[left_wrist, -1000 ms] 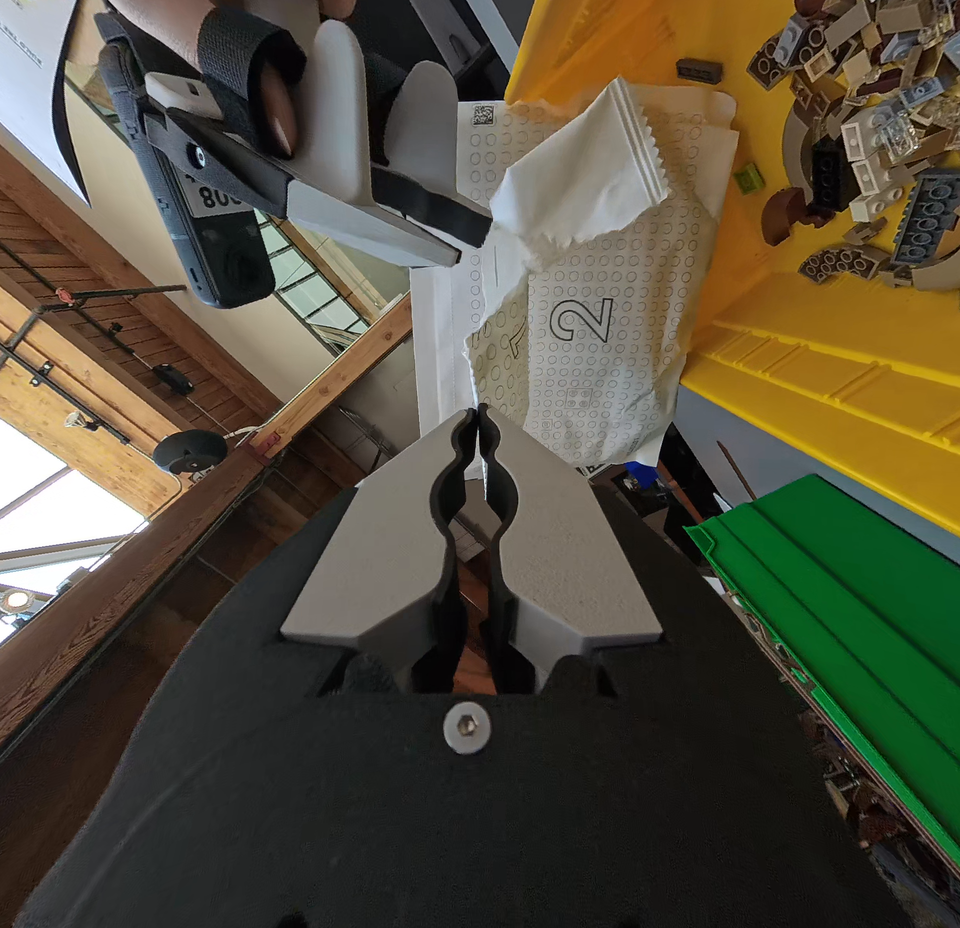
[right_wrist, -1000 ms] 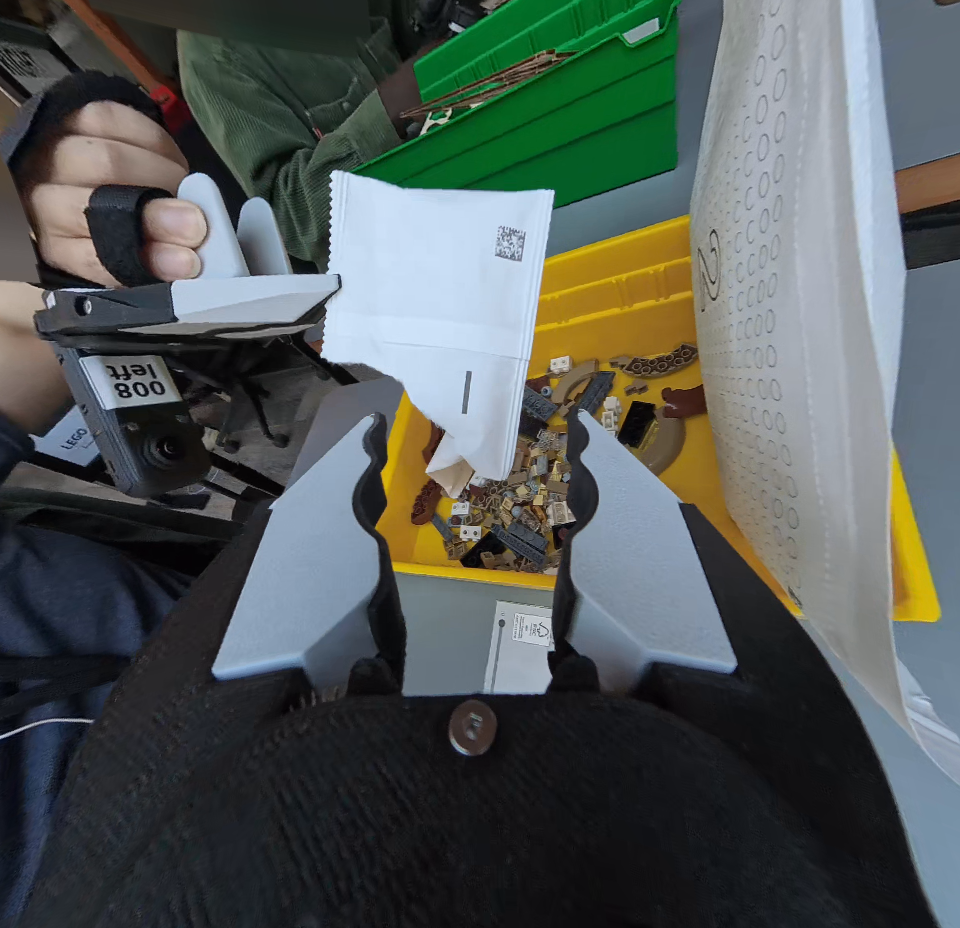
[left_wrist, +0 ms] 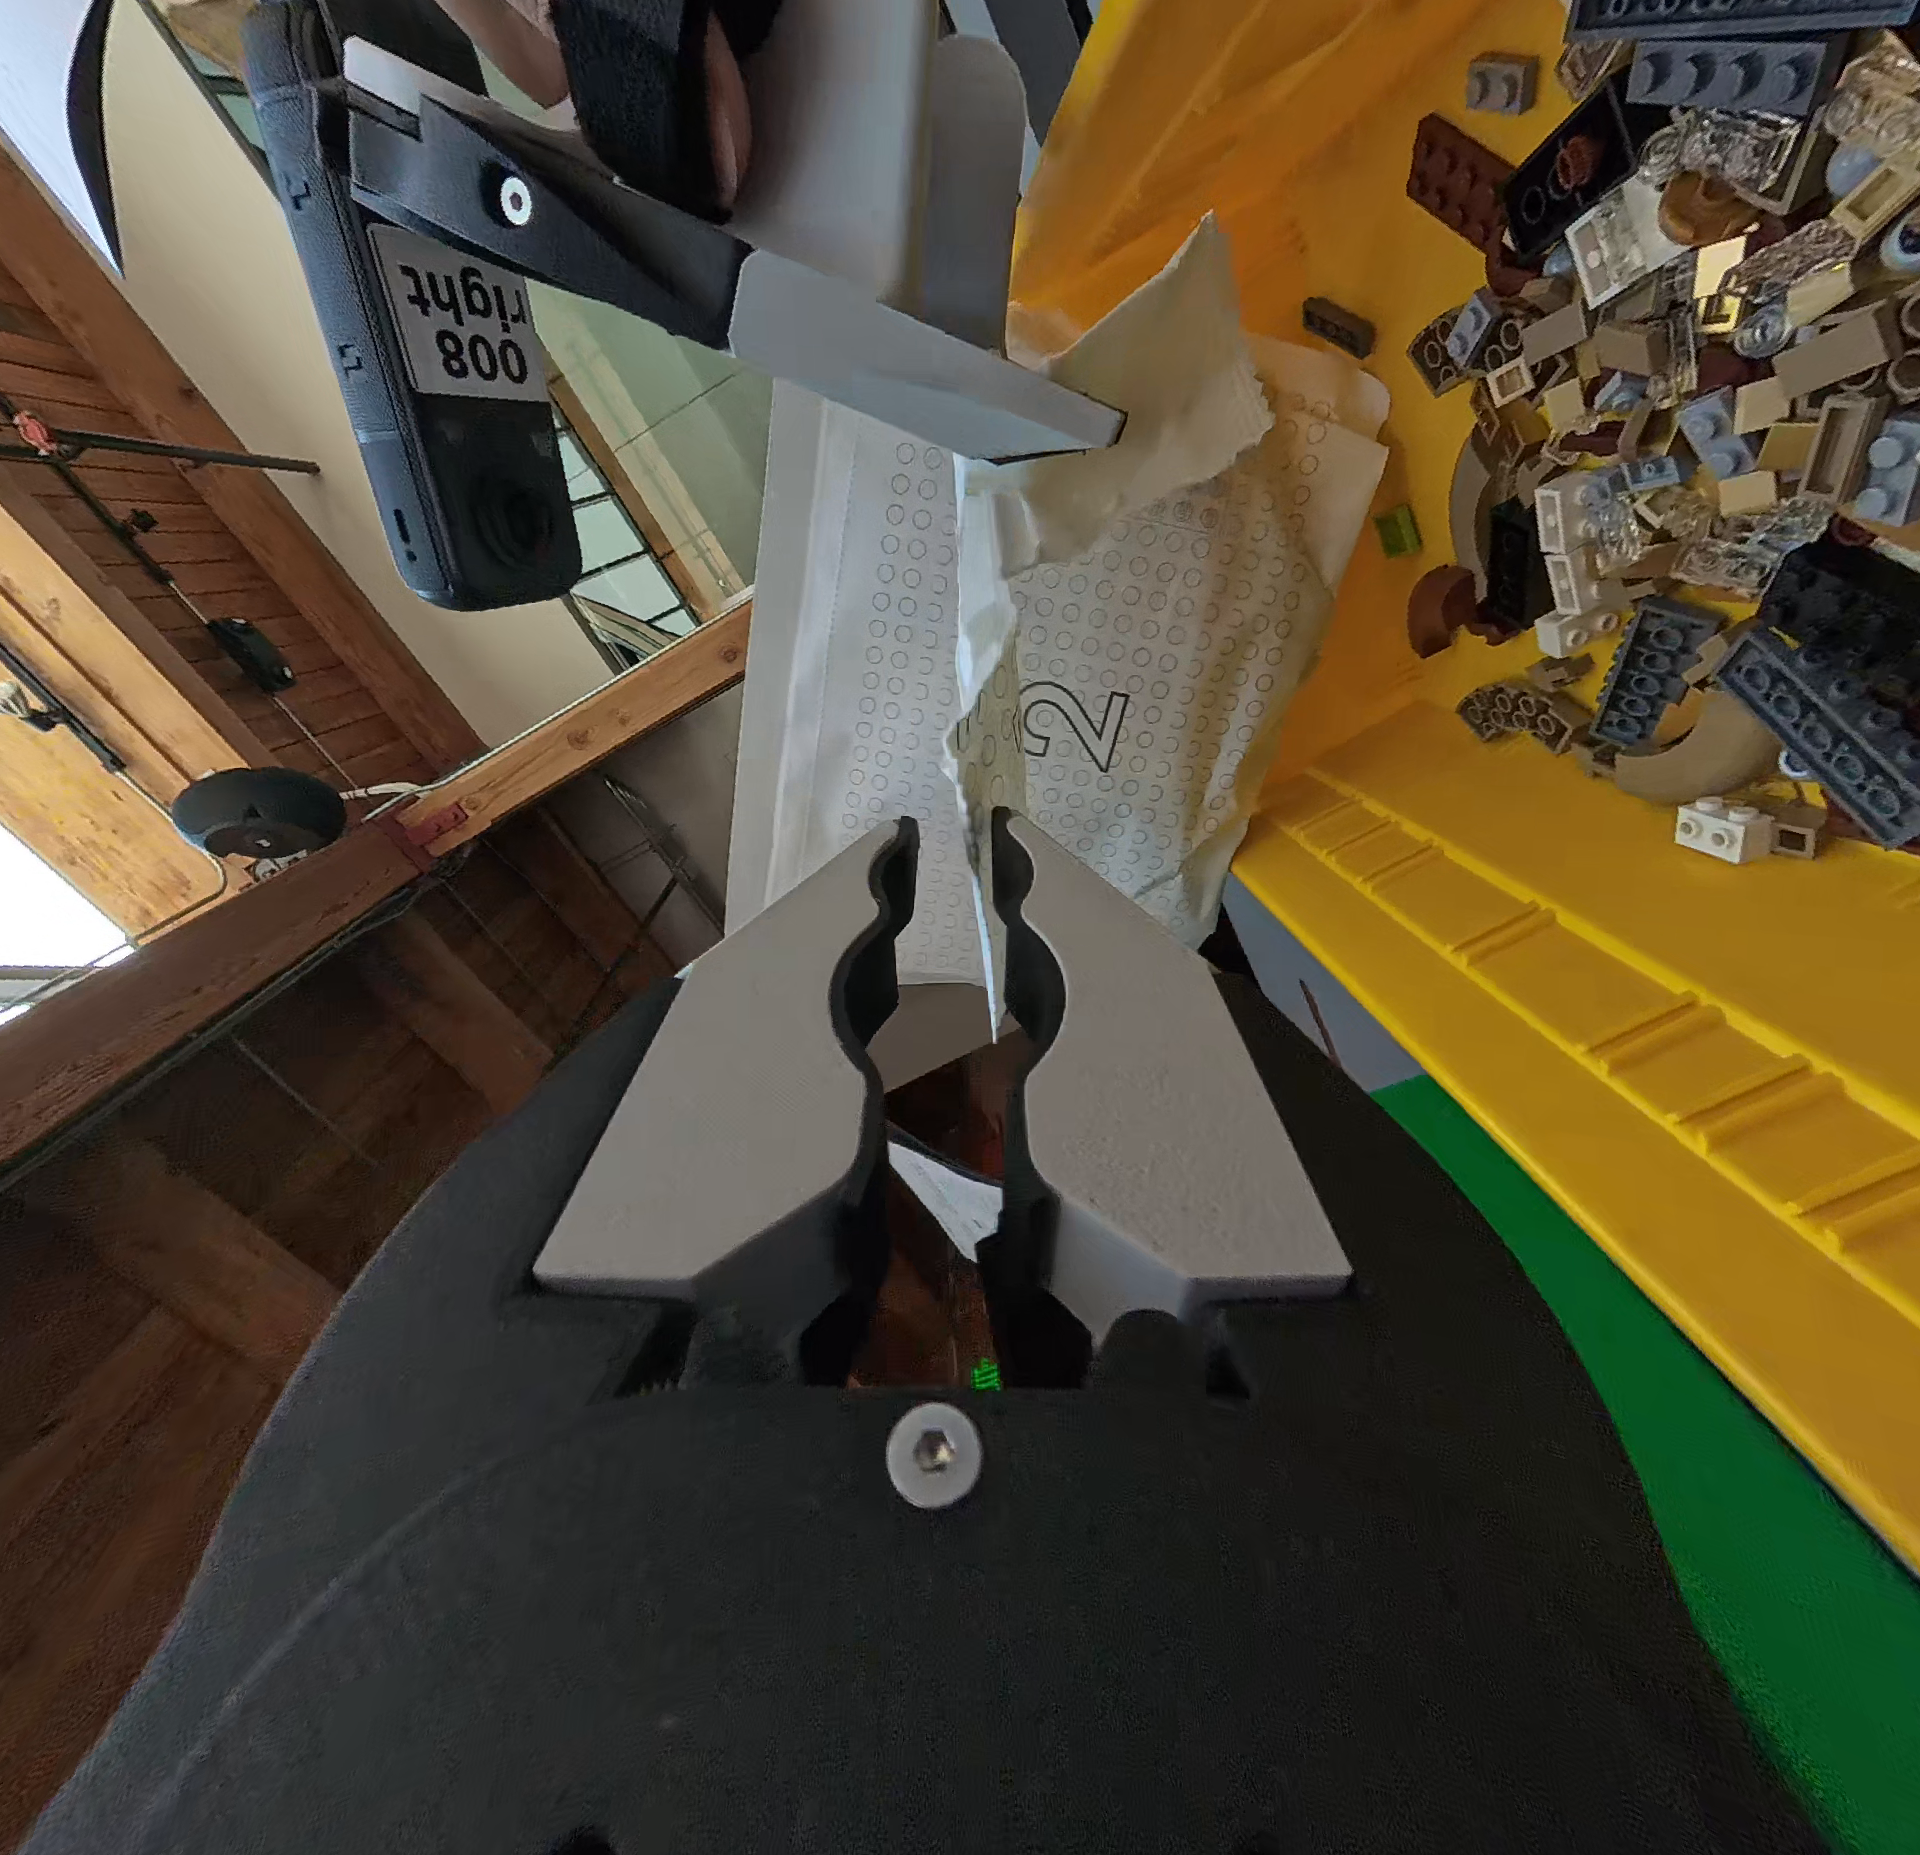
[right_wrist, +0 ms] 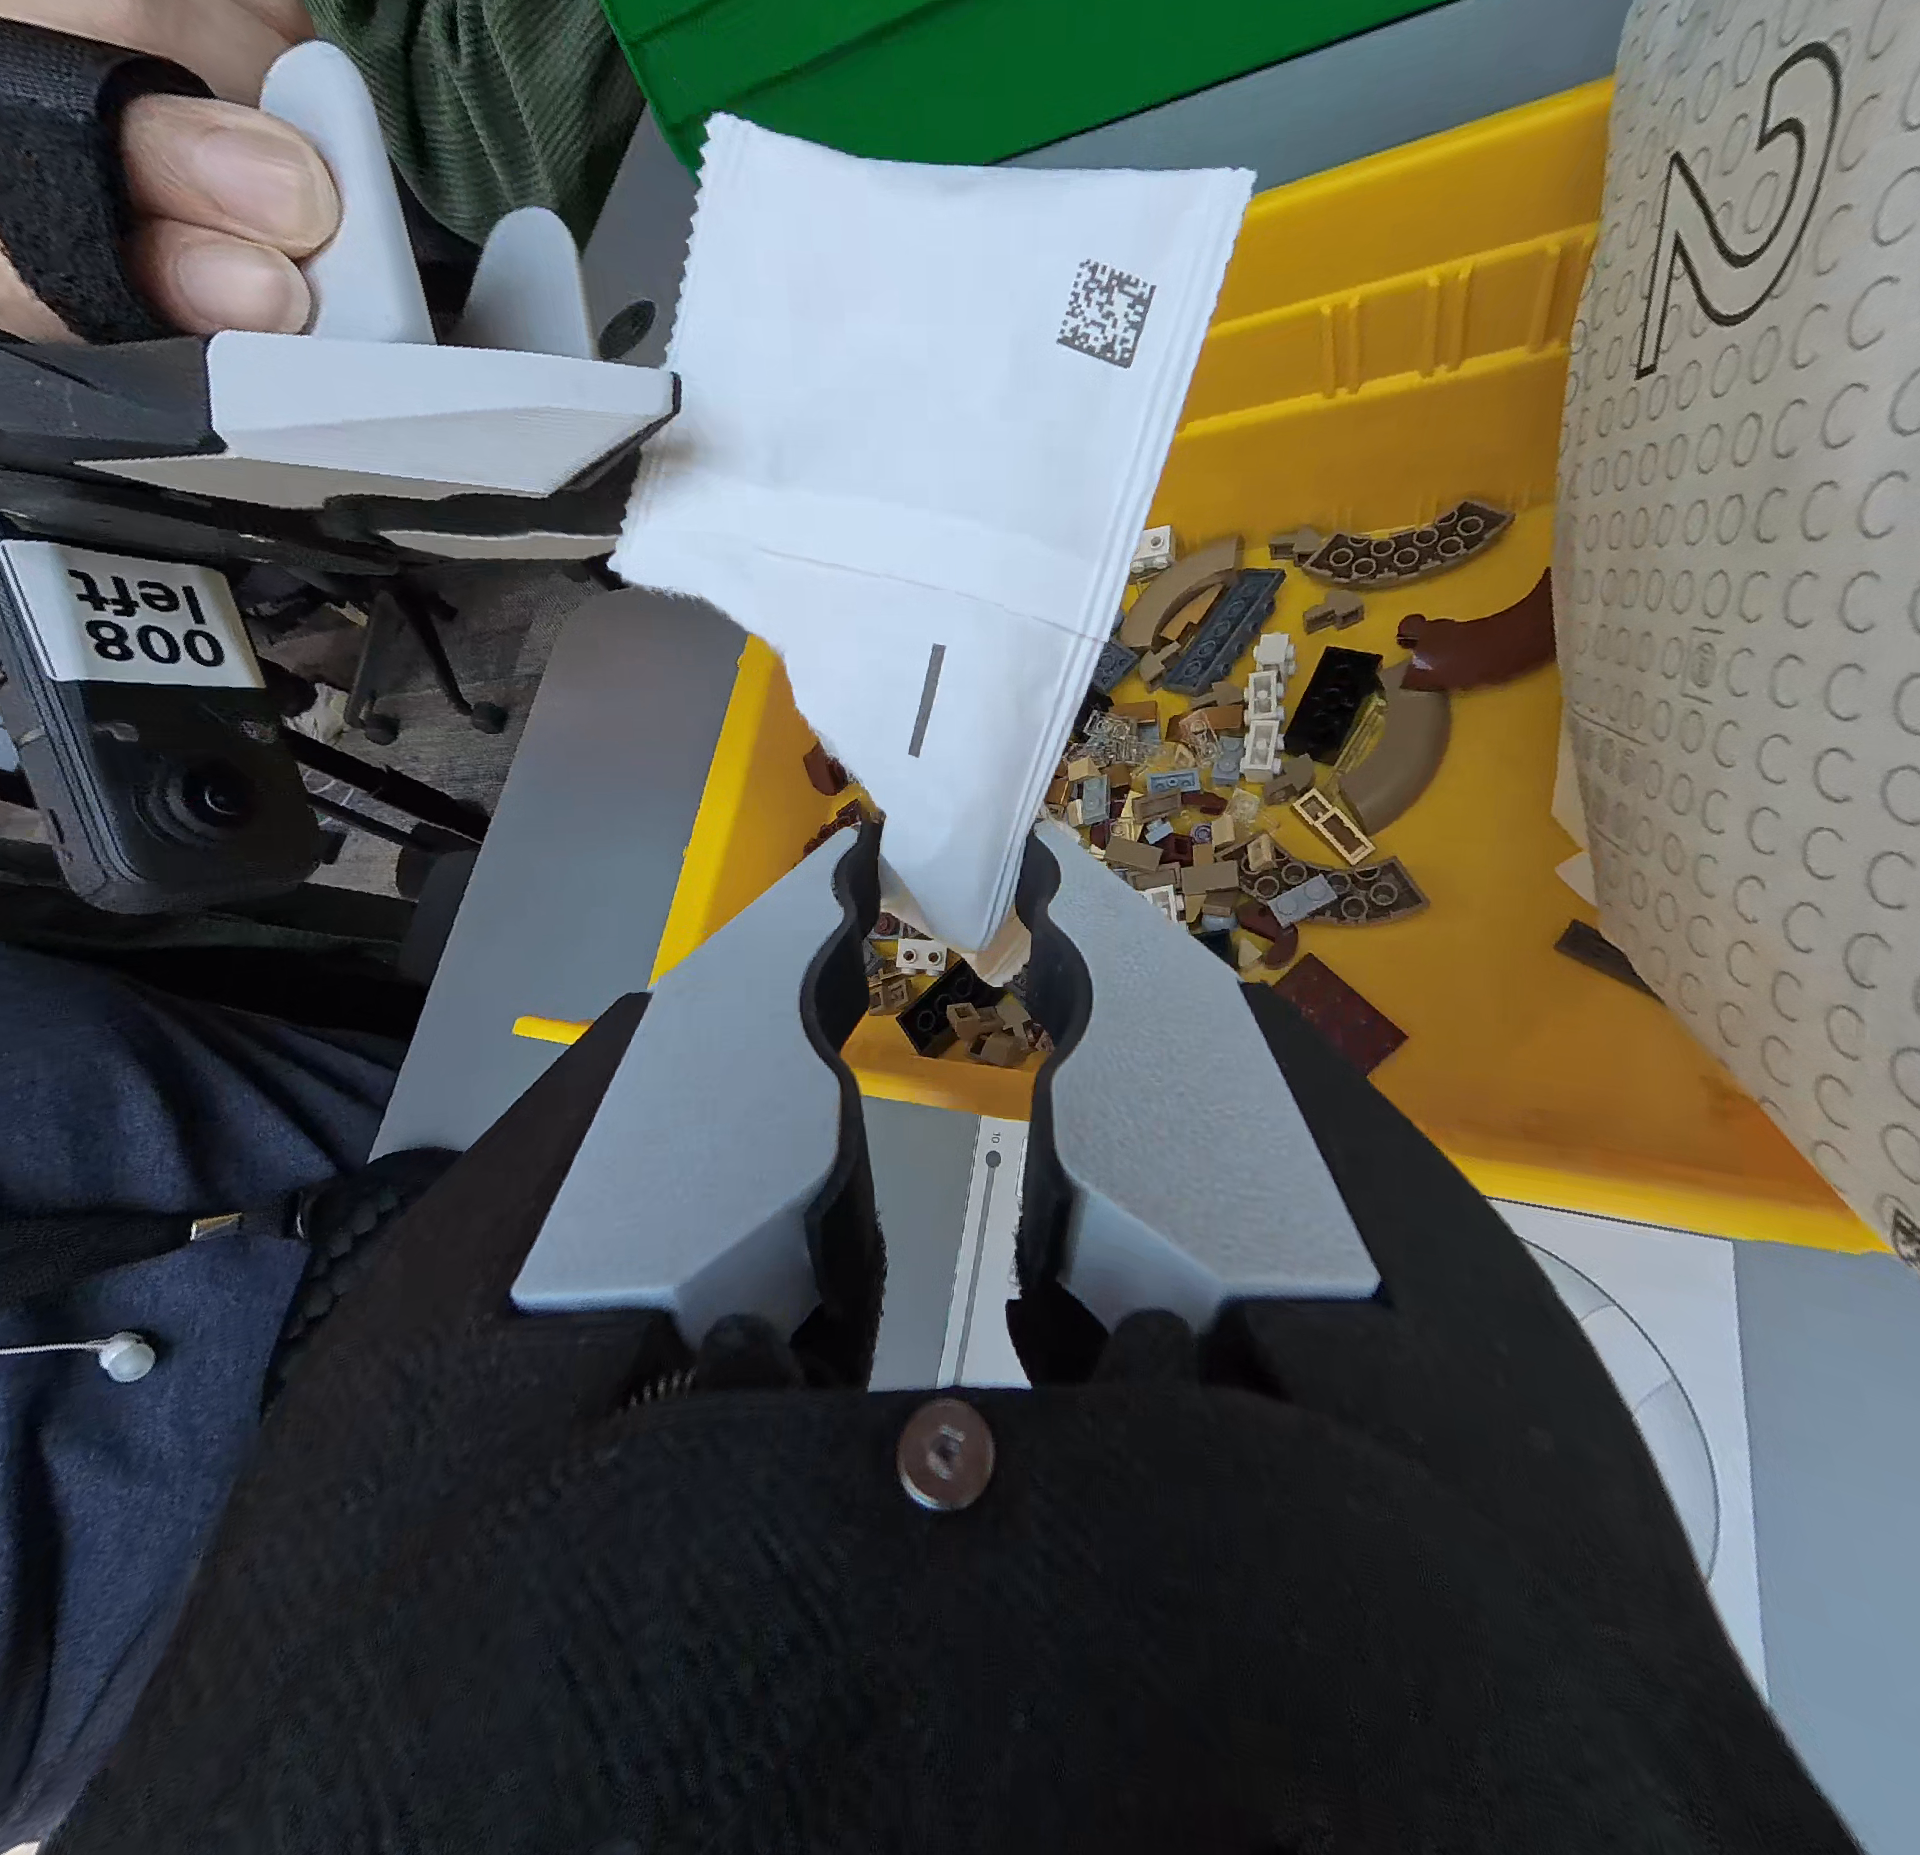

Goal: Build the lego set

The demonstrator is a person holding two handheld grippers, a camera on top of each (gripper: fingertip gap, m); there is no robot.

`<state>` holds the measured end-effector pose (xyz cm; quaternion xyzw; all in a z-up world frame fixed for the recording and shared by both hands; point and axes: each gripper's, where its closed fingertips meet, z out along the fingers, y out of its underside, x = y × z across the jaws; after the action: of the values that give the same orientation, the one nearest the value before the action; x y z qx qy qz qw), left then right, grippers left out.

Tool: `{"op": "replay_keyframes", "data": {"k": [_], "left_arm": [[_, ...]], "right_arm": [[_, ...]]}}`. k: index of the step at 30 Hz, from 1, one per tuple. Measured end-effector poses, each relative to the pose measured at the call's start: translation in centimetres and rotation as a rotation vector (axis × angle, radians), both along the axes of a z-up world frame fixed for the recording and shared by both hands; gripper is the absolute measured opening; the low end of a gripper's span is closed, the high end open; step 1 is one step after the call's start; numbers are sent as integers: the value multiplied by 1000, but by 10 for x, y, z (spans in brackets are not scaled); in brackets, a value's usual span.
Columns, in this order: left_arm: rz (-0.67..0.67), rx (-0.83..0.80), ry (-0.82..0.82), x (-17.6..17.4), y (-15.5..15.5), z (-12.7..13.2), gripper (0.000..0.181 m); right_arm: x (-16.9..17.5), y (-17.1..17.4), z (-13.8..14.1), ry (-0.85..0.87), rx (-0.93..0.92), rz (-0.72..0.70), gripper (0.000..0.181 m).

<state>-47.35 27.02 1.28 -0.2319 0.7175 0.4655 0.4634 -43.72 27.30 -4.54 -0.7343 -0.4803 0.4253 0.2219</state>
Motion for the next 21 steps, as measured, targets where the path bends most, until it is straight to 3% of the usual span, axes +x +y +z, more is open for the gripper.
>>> {"op": "replay_keyframes", "data": {"k": [4, 9, 13, 16, 18, 21], "left_arm": [[78, -50, -70, -13, 9, -13, 31], [151, -216, -238, -27, 11, -25, 35], [199, -441, -423, -34, 6, -32, 33], [194, -708, -672, -23, -3, -23, 31], [179, -861, -841, -15, -2, -6, 35], [235, -1042, -983, -15, 13, 6, 57]], "right_arm": [[-1, 9, -2, -7, 7, -45, 17], [6, 18, -11, -98, 131, -67, 14], [11, 23, -17, -191, 256, -66, 13], [10, 22, -16, -228, 354, -39, 13], [10, 23, -15, -263, 442, -16, 13], [6, 19, -13, -288, 562, 36, 13]]}}
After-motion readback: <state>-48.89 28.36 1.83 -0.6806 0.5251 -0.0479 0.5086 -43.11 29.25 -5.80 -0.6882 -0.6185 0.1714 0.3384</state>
